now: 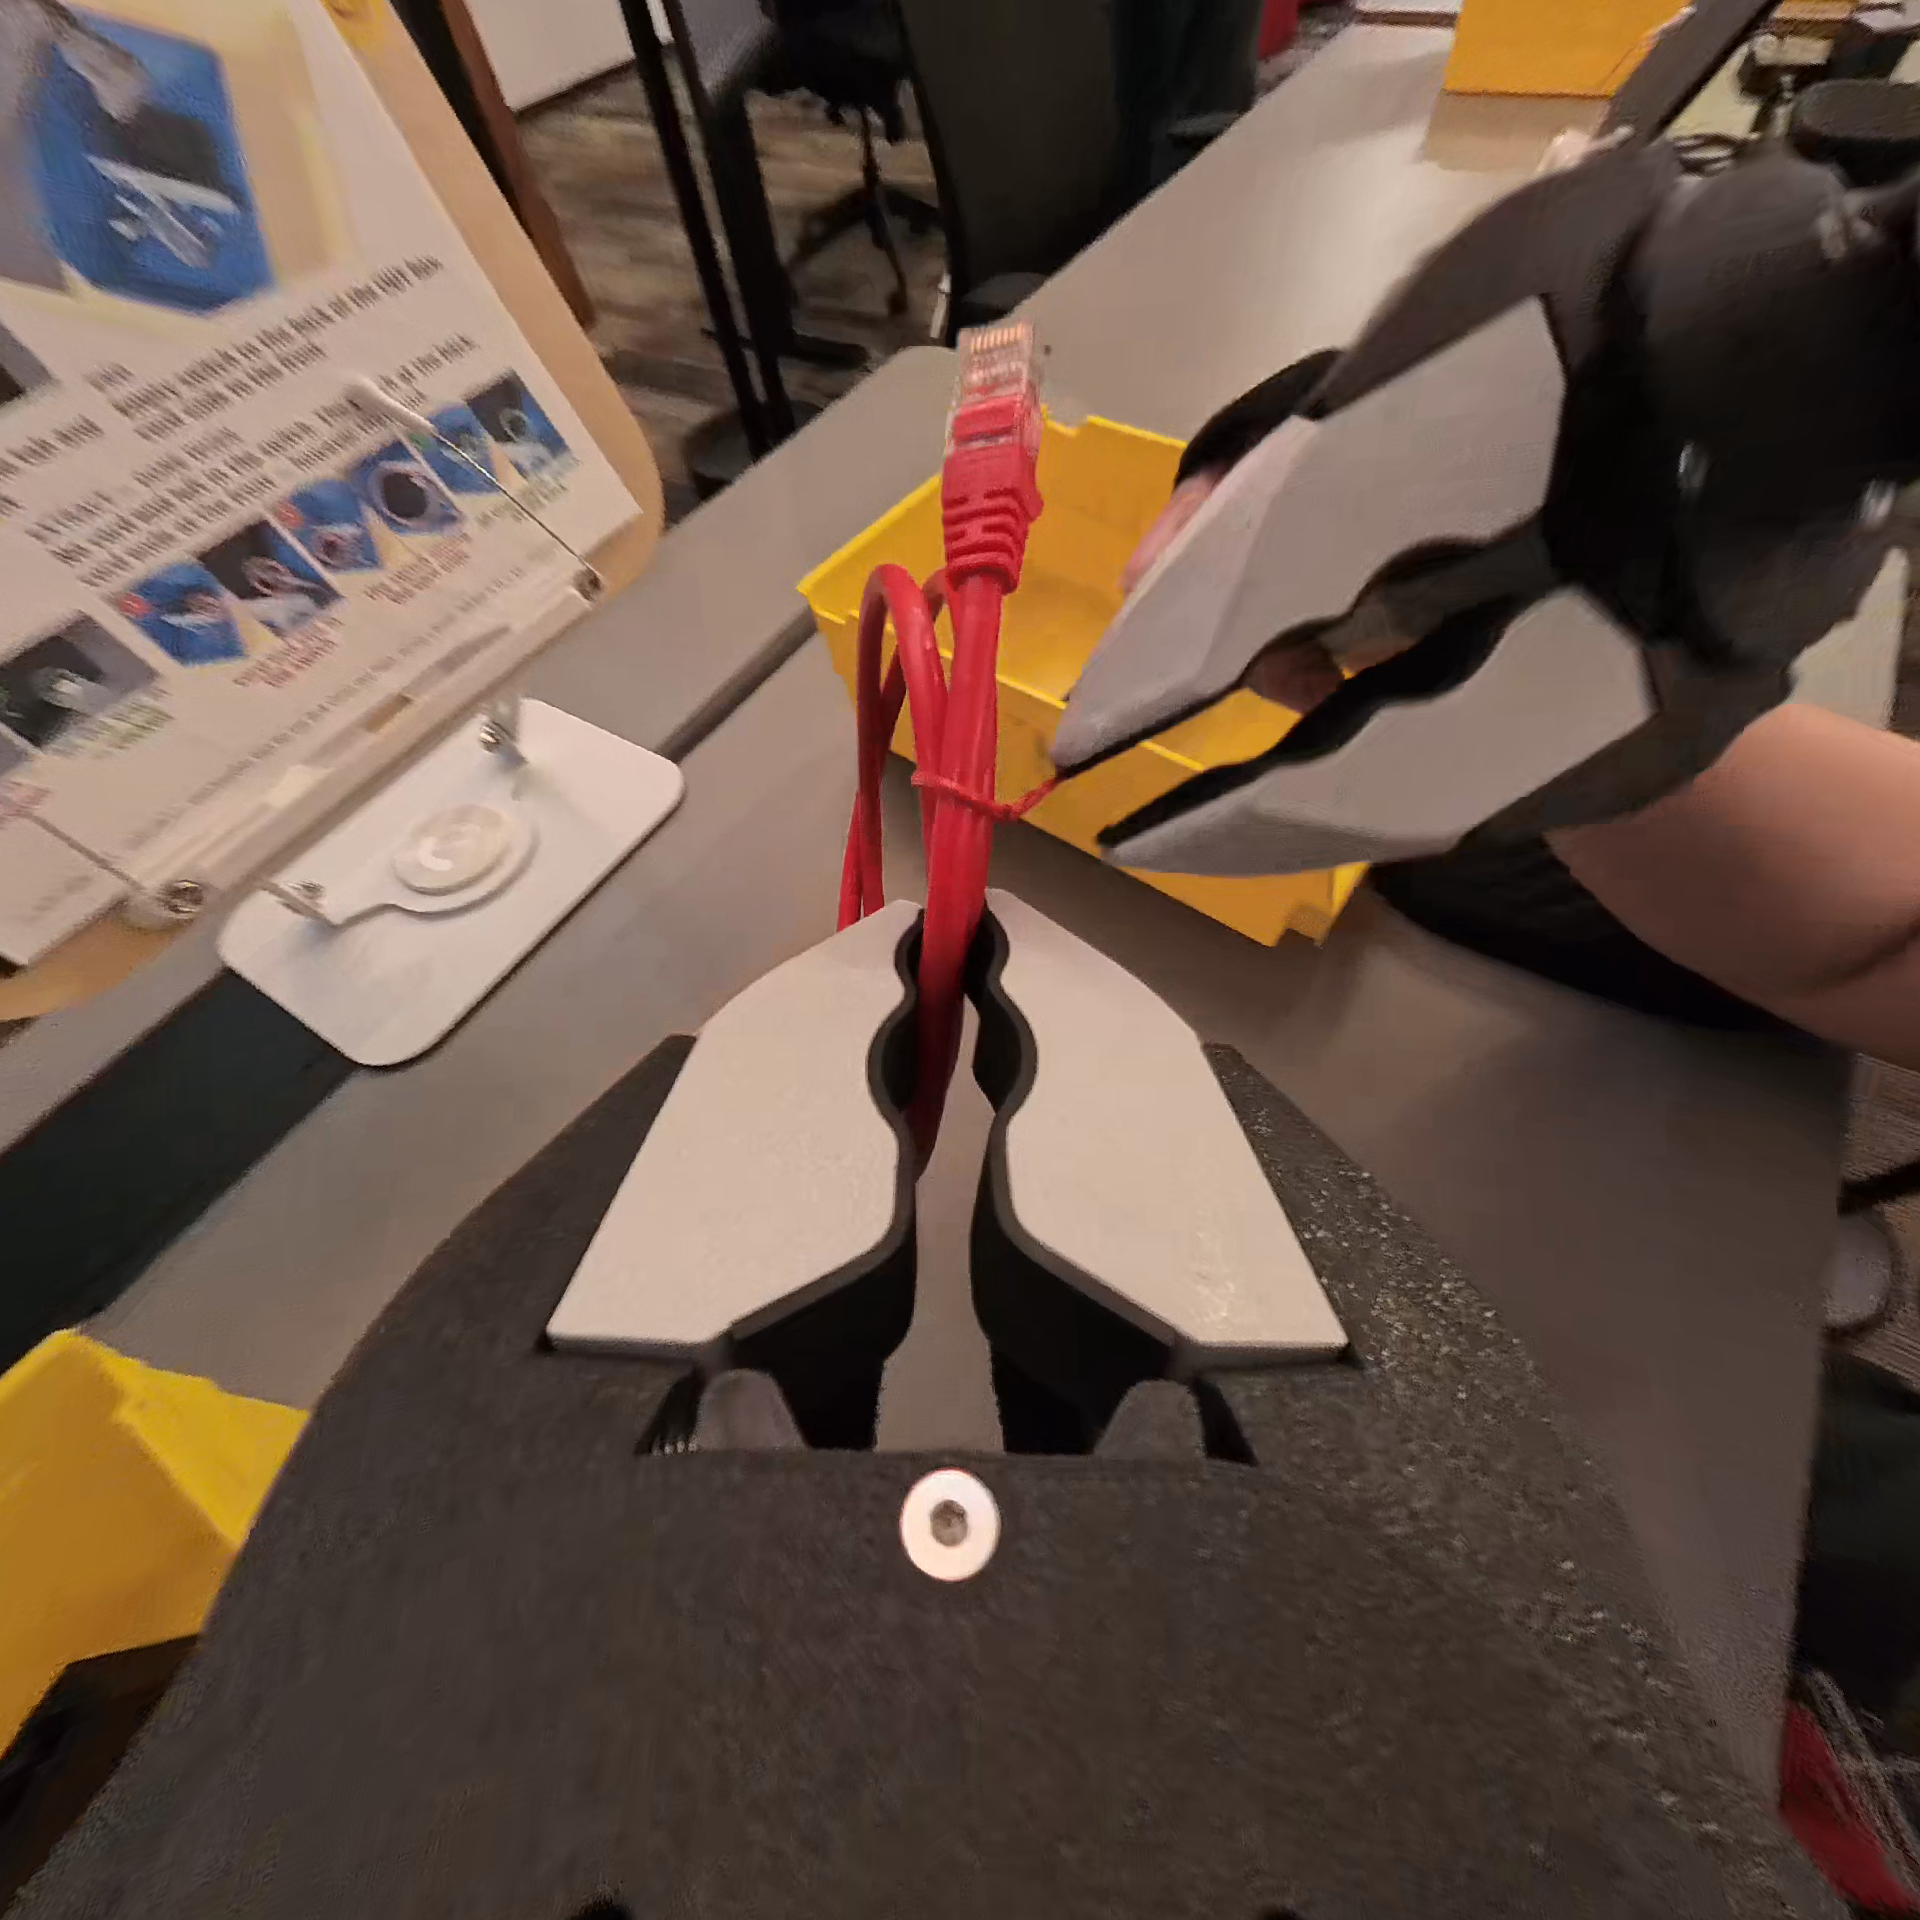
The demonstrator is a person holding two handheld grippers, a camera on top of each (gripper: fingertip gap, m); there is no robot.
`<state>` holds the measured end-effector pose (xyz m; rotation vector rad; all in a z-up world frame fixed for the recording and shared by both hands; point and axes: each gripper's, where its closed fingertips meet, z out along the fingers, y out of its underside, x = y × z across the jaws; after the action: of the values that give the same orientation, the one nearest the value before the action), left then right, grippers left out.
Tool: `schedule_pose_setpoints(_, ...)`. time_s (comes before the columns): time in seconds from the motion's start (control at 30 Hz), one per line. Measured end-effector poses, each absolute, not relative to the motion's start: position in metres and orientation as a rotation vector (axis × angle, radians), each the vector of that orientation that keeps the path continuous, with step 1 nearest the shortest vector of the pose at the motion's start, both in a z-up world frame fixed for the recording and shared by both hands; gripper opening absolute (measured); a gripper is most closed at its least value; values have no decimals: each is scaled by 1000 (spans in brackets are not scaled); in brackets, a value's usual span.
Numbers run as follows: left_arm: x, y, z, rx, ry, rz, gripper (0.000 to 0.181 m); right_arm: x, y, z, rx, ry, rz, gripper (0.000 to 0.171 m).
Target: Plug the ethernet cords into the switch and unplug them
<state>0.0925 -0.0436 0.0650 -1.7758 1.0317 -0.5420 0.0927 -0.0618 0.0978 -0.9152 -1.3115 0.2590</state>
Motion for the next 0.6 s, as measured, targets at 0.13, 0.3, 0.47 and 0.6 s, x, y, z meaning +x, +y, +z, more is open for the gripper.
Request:
schedule_pose_setpoints(0.13,89,-42,79,-1693,1000,-463,5,97,-54,116,-1247,-1059,890,21)
schedule_pose_setpoints(0.3,91,-43,80,-1658,1012,-372,5,94,-59,116,-1378,-966,1337,25)
schedule_pose_setpoints(0.47,95,-42,75,-1665,1022,-348,6,88,-58,106,-1421,-1000,1237,17)
schedule_pose_setpoints(0.6,95,-43,74,-1666,1024,-335,6,86,-55,102,-1443,-1004,1157,9)
